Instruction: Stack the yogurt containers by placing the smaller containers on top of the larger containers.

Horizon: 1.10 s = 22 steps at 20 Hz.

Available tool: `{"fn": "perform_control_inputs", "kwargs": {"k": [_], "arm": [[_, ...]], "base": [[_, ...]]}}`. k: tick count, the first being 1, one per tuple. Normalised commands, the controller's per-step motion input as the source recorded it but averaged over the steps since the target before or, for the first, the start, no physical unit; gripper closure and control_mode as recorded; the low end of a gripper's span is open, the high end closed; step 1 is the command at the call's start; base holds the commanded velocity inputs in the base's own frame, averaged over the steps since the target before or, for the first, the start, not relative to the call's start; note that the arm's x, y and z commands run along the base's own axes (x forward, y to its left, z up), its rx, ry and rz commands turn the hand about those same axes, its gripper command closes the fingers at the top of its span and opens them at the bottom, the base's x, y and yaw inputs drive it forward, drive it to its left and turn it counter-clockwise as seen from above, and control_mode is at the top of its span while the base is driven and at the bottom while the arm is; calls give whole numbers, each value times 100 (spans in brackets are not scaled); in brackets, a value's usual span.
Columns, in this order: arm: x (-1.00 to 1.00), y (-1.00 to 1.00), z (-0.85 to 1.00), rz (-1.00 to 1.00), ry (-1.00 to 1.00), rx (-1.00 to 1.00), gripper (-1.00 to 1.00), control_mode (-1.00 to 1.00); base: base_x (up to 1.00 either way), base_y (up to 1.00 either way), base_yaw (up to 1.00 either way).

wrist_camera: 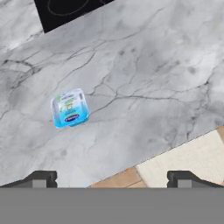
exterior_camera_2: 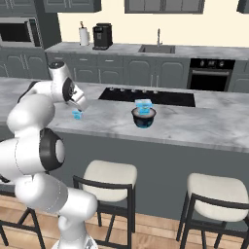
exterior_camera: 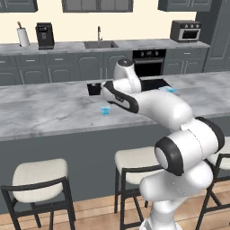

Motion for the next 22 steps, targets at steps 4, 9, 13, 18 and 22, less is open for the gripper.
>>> {"fn": "perform_control_inputs", "kwargs": {"k": [4, 9, 13, 18, 22], "arm": [[36, 9, -17, 3, 0, 3, -100, -100], [29, 2, -14, 6, 0, -3, -100, -100], [24, 1, -10, 12, 2, -8, -100, -100], [18, 8, -11, 12, 0, -5, -100, -100], [13, 16, -20, 9, 0, -4, -100, -100]], "base": [[0, 0, 0], [0, 0, 0], [0, 0, 0], [0, 0, 0], [0, 0, 0]]}}
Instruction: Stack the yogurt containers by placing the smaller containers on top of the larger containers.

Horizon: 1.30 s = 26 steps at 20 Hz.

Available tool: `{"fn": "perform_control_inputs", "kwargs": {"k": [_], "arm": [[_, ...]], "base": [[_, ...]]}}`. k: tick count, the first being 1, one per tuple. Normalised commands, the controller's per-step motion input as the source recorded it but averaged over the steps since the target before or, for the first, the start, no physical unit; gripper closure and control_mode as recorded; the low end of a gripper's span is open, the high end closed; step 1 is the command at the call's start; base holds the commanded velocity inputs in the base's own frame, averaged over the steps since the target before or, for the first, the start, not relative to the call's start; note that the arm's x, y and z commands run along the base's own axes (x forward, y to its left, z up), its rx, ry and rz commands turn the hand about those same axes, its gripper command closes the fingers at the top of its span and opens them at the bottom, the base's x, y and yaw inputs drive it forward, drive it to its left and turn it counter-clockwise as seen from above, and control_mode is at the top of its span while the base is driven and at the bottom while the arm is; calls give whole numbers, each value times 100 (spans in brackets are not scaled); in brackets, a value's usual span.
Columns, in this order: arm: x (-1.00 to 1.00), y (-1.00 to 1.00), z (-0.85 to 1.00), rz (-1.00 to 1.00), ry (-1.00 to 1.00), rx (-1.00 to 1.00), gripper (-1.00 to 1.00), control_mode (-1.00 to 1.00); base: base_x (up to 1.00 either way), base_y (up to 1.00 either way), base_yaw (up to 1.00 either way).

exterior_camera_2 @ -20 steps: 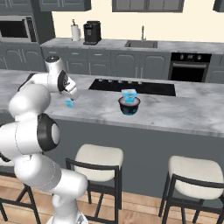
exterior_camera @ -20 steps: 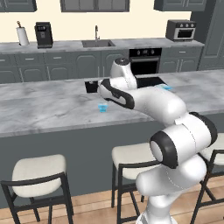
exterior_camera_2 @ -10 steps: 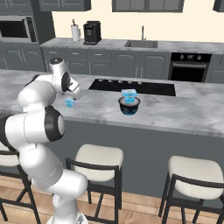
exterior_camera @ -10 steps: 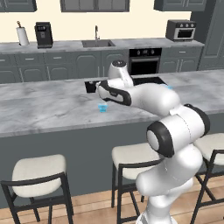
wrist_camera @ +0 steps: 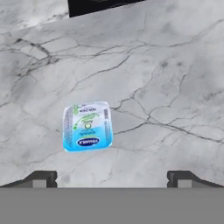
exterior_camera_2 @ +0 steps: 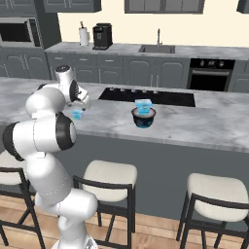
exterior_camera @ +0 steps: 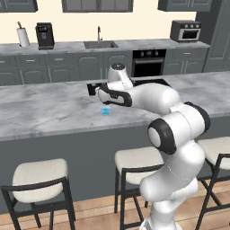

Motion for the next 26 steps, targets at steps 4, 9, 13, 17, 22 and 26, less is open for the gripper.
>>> {"fn": "perform_control_inputs", "kwargs": {"k": [4, 9, 13, 17, 22, 26], "arm": [[6, 10, -13, 8, 0, -2, -100, -100], [2, 3, -7, 0, 1, -2, -100, -100], [9, 6, -22, 0, 2, -6, -100, -100], [26, 14, -12, 0, 0, -3, -100, -100], [33, 16, -7, 0, 0, -1, -100, -100], [31, 8, -12, 0, 0, -3, -100, -100]], "base": [[0, 0, 0], [0, 0, 0], [0, 0, 0], [0, 0, 0], [0, 0, 0], [0, 0, 0]]}}
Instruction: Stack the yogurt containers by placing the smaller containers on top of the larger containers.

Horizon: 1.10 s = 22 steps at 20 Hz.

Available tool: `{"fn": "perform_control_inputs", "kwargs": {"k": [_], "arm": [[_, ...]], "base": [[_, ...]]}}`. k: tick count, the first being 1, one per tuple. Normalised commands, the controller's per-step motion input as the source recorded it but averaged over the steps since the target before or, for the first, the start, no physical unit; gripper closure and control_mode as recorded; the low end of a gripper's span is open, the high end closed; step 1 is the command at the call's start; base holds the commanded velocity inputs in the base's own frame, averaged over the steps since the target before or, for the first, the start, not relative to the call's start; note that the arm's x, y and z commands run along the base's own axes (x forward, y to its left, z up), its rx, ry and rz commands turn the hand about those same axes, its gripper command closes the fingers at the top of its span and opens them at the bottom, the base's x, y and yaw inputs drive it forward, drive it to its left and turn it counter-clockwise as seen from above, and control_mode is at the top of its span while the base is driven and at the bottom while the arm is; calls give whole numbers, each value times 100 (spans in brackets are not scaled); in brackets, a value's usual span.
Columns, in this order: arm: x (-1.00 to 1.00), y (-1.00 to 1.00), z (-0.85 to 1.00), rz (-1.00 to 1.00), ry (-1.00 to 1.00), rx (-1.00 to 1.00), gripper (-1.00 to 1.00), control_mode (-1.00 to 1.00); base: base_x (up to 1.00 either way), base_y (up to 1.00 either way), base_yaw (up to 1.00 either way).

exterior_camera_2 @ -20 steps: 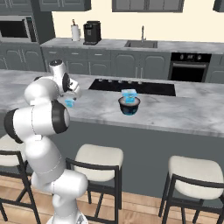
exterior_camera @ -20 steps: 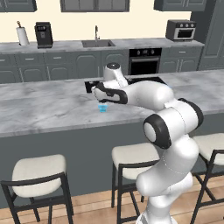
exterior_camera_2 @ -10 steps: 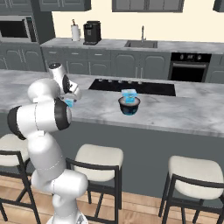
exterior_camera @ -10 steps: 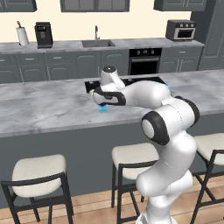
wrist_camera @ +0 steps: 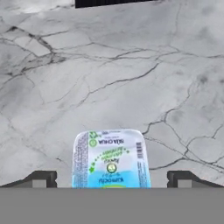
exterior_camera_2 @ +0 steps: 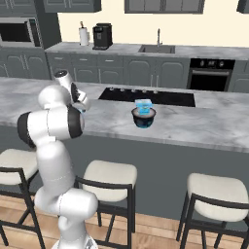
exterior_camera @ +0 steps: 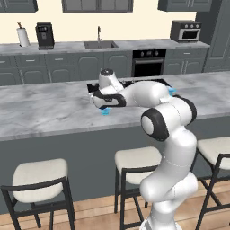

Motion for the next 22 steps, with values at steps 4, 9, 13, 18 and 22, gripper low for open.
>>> {"fn": "perform_control_inputs", "kwargs": {"k": [4, 9, 13, 18, 22], "arm": [[30, 0, -10, 0, 1, -1, -100, -100], [25, 0, -7, 0, 0, 0, -100, -100], [17, 0, -3, 0, 0, 0, -100, -100], [0, 0, -1, 0, 0, 0, -100, -100], [0, 0, -7, 0, 0, 0, -100, -100]], "base": [[0, 0, 0], [0, 0, 0], [0, 0, 0], [0, 0, 0], [0, 0, 0]]}}
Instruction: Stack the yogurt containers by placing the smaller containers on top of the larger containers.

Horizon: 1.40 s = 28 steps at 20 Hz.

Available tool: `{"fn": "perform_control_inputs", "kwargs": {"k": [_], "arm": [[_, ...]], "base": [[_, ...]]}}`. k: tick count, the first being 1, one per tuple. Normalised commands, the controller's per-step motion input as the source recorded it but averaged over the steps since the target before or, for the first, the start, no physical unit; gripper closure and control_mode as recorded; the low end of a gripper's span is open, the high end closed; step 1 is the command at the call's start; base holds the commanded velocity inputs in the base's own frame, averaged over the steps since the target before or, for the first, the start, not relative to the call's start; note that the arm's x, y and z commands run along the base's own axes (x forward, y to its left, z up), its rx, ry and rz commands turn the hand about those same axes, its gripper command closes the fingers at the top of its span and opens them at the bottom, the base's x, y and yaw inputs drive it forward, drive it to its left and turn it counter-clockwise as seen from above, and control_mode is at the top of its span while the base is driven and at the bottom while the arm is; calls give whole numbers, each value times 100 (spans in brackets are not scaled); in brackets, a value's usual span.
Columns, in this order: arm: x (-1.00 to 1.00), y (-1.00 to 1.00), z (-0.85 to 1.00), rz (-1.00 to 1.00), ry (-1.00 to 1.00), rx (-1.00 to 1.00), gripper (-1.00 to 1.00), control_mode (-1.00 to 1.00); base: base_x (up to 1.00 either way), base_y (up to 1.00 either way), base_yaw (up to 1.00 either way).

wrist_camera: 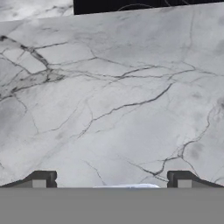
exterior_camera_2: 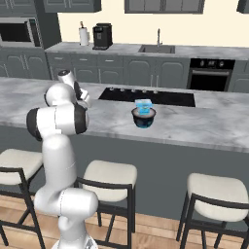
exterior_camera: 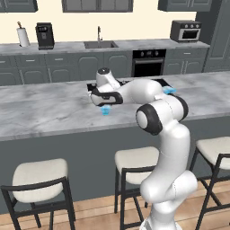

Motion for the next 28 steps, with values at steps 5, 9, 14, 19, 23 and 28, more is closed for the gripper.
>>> {"fn": "perform_control_inputs", "kwargs": {"k": [5, 9, 14, 19, 23, 28], "arm": [[0, -2, -15, 0, 0, 0, -100, -100], [0, -6, -19, 0, 0, 0, -100, -100], [-1, -8, -17, 0, 0, 0, -100, -100], [-2, -2, -6, 0, 0, 0, -100, -100], [0, 0, 0, 0, 0, 0, -100, -100], [0, 0, -3, 0, 0, 0, -100, -100]], "base": [[0, 0, 0], [0, 0, 0], [0, 0, 0], [0, 0, 0], [0, 0, 0], [0, 0, 0]]}}
